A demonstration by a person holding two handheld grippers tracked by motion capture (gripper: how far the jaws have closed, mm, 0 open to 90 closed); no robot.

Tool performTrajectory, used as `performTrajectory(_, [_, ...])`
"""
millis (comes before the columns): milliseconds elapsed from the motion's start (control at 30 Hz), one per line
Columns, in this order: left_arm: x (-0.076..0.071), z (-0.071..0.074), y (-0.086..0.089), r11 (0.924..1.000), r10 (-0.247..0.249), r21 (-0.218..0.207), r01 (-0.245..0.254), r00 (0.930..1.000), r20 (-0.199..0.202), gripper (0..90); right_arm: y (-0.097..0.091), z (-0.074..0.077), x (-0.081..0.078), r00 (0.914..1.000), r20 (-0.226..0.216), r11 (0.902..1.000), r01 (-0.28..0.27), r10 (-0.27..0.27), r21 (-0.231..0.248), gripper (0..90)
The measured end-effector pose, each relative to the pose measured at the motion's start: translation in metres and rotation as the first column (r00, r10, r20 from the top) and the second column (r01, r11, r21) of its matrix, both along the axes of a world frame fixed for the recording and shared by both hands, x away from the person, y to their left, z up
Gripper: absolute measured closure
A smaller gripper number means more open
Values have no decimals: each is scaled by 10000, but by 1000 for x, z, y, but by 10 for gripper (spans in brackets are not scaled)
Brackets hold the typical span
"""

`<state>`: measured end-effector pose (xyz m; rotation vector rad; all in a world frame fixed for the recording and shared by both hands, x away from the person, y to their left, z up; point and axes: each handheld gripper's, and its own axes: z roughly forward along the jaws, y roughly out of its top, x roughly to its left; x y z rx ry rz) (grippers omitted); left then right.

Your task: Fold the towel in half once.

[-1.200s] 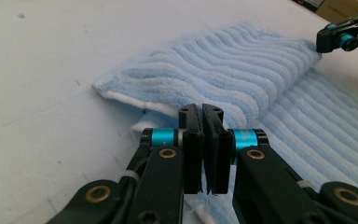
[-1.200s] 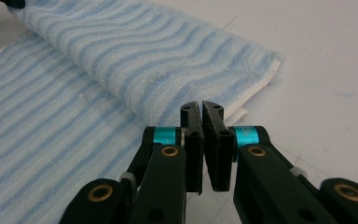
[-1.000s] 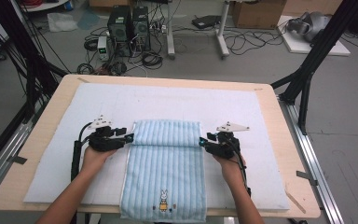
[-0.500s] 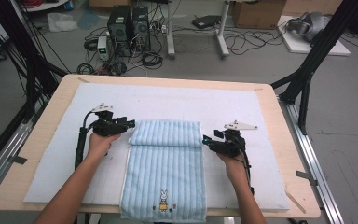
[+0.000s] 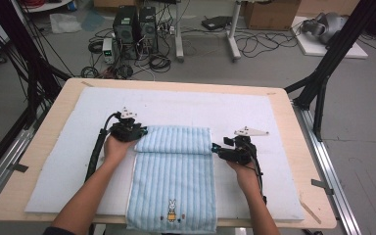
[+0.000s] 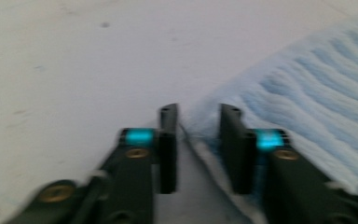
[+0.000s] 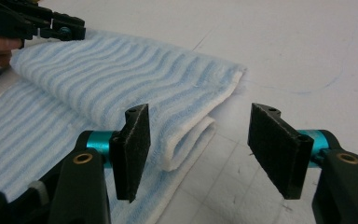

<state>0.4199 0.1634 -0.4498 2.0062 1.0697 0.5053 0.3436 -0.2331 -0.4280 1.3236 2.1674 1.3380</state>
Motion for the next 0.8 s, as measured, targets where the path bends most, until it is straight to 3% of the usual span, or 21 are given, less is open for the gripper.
performTrajectory(67, [-1,1,0,10000,-89,35,89,10000,10,840,0,0,0,10000,5,10000,3,-3,-59,378])
performTrajectory(133, [-1,1,3,9987,-92,-502,82,9998,-198,847,0,0,0,10000,-1,10000,0,0,-40,379])
performTrajectory(267, [-3,5,8,9928,-377,-1156,327,9984,-412,850,1,-1,2,10000,20,10000,83,-83,-26,378])
performTrajectory(333, [-5,9,10,9856,-526,-1625,468,9981,-314,850,2,-3,4,9999,28,9999,135,-135,-34,378])
performTrajectory(433, [-6,15,10,9689,-747,-2371,710,9972,-64,851,3,-6,10,9997,-53,9997,242,-242,-81,386])
performTrajectory(500, [-8,18,8,9661,-780,-2457,790,9969,141,851,4,-6,16,9992,-99,9992,379,-380,-94,397])
performTrajectory(600, [-8,17,10,9646,-915,-2486,880,9958,-25,852,5,-5,30,9977,-183,9978,656,-658,-125,415])
performTrajectory(700, [-9,20,12,9524,-1090,-2865,1036,9940,-29,852,10,-4,46,9944,-425,9948,956,-971,-361,421])
performTrajectory(800, [-11,24,11,9397,-1112,-3222,1143,9934,281,852,20,-4,62,9910,-748,9919,1057,-1109,-706,453])
